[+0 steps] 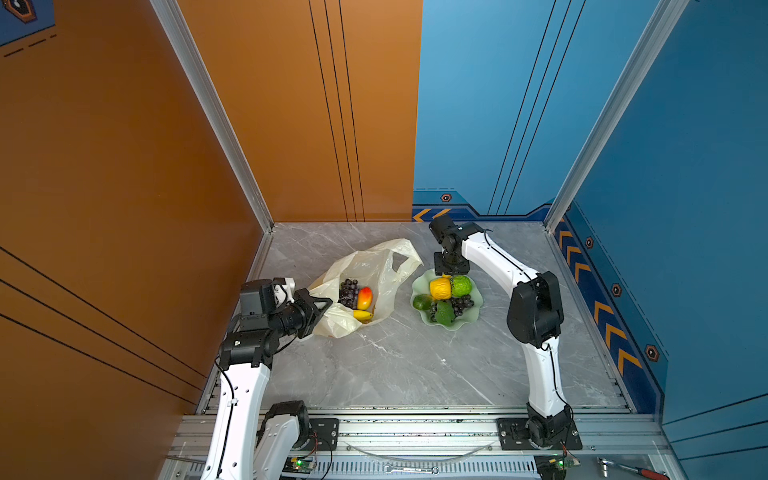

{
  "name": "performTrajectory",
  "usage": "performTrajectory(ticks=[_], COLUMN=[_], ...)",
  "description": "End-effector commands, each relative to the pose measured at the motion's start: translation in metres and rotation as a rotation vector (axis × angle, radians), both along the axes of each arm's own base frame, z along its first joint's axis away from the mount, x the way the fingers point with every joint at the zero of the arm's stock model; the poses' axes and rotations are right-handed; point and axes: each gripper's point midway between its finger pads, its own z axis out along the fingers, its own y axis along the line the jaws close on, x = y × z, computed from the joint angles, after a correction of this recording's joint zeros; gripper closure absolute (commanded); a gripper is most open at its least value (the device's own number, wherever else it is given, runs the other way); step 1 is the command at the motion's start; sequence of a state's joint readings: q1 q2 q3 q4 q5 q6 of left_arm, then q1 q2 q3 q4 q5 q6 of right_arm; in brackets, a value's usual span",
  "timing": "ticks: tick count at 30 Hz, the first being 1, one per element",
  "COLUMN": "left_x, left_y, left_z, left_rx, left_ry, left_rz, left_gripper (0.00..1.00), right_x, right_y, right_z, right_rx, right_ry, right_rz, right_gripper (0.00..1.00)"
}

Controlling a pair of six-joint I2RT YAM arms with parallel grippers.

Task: Place the fruits into the plastic bag
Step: 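Lift the mango off the plate with the right gripper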

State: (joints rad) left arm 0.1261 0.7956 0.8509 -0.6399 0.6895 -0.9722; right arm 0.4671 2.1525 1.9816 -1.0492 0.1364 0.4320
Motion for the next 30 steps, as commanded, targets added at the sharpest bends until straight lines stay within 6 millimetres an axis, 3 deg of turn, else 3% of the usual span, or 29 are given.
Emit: performTrajectory(ticks=[1, 3, 4, 10, 18, 27, 30], left_x=[-0.002, -0.002, -0.002, -0.003, -0.004, -0.001, 0.000], left_y=[0.000, 0.000, 0.000, 0.000, 0.000, -0.001, -0.002], left_z=[0.001, 0.001, 0.001, 0.005, 0.008, 0.013, 0.014], left_rx=[-0.006, -0.006, -0.007, -0.007, -0.006, 0.005, 0.007], left_ry=[-0.015, -0.017, -0.017, -0.025, -0.035, -0.044, -0.045], left_rz=[-0.005, -0.003, -0.002, 0.000, 0.005, 0.001, -0.004], left_gripper=[1.00, 1.00, 1.00, 1.00, 1.00, 1.00, 1.00], right_x=[-0.009, -0.011, -0.013, -0.022, -0.042, -0.066, -0.076], right_y=[-0.006, -0.005, -0.005, -0.005, -0.001, 0.015, 0.030], right_z=[0.027, 0.026, 0.041, 0.063, 0.108, 0.154, 0.172], right_rx=[-0.010, -0.007, 0.009, 0.050, 0.157, 0.311, 0.387], right_ry=[-0.032, -0.027, -0.054, -0.086, -0.145, -0.191, -0.207], right_rz=[0.020, 0.024, 0.026, 0.034, 0.056, 0.128, 0.187], right_gripper=[0.53, 0.53, 0.53, 0.53, 0.53, 0.53, 0.53])
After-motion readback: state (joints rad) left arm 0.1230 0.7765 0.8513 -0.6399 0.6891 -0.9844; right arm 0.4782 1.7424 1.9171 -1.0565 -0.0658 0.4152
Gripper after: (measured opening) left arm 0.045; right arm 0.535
